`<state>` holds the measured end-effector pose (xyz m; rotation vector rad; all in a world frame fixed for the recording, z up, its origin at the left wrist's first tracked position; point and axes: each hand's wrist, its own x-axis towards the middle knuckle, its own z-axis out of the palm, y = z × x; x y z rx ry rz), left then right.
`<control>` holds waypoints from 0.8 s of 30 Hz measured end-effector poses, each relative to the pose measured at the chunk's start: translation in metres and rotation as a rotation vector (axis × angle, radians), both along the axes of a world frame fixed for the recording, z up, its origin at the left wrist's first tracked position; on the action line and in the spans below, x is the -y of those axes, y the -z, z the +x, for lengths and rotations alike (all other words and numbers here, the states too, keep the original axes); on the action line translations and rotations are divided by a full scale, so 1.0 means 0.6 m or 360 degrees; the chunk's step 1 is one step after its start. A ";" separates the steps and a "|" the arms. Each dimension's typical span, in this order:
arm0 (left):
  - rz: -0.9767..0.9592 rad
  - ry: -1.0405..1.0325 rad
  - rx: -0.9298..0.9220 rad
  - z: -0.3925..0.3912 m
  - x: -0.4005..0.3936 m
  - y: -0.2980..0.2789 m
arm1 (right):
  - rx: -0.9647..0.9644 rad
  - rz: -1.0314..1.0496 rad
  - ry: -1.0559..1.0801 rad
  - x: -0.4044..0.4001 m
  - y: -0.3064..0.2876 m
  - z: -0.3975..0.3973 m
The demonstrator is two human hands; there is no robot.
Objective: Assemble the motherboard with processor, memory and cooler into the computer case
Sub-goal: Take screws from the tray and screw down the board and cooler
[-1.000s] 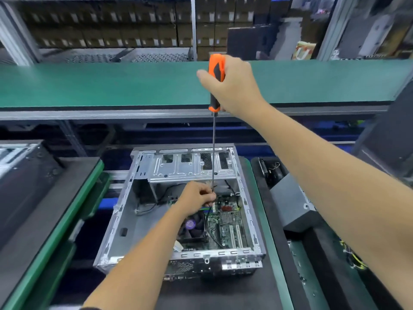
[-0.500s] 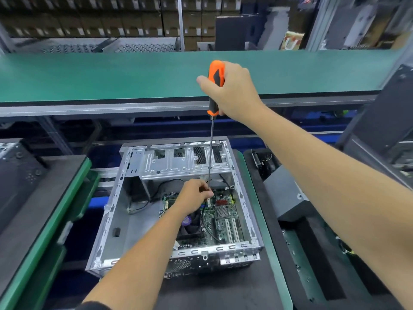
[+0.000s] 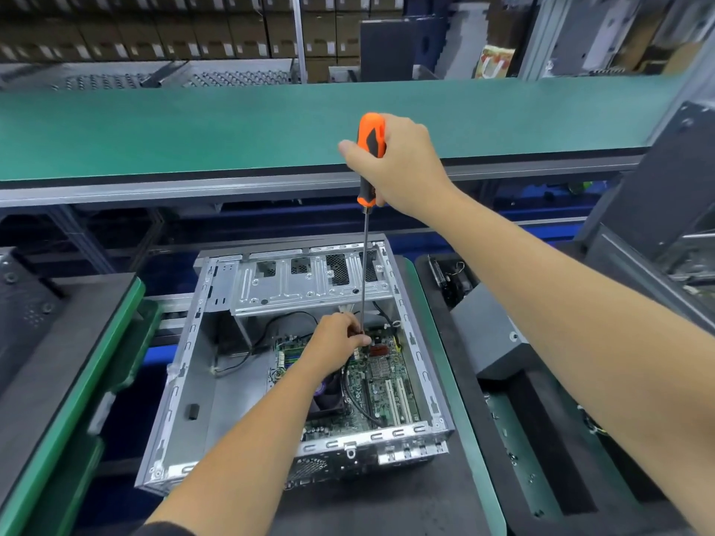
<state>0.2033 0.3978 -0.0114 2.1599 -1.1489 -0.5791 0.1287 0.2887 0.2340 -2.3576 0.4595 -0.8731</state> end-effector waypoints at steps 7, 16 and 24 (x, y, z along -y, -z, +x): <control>0.0094 0.0057 0.0079 -0.005 0.005 -0.003 | -0.0049 0.0014 -0.0047 -0.001 0.012 0.008; 0.0076 0.0043 0.0031 -0.006 0.001 0.003 | -0.0010 0.0069 -0.0026 0.004 0.015 0.002; 0.0020 0.0045 -0.0040 -0.009 0.001 0.005 | 0.0011 0.0038 -0.0005 0.008 0.019 -0.004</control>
